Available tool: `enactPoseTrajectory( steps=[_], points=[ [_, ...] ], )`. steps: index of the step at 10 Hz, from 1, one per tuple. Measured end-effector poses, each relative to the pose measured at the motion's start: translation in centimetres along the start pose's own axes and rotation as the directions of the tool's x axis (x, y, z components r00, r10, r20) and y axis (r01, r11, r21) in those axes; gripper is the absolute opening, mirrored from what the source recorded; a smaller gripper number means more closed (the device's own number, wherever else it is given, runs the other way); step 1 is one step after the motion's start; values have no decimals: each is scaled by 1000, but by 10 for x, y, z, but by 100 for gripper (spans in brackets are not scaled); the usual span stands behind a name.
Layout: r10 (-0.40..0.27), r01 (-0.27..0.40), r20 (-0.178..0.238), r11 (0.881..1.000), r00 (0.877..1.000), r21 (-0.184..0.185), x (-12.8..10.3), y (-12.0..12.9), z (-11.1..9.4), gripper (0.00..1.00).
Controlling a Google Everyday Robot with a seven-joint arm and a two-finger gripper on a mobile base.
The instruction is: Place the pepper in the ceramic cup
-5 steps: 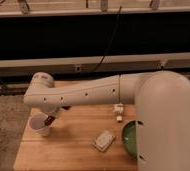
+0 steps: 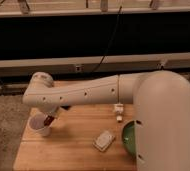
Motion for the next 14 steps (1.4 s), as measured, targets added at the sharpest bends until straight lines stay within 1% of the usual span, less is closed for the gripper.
enactPoseTrajectory(
  steps=[14],
  points=[
    [-62, 62, 19, 998, 998, 2, -10, -16, 1, 0]
  ],
)
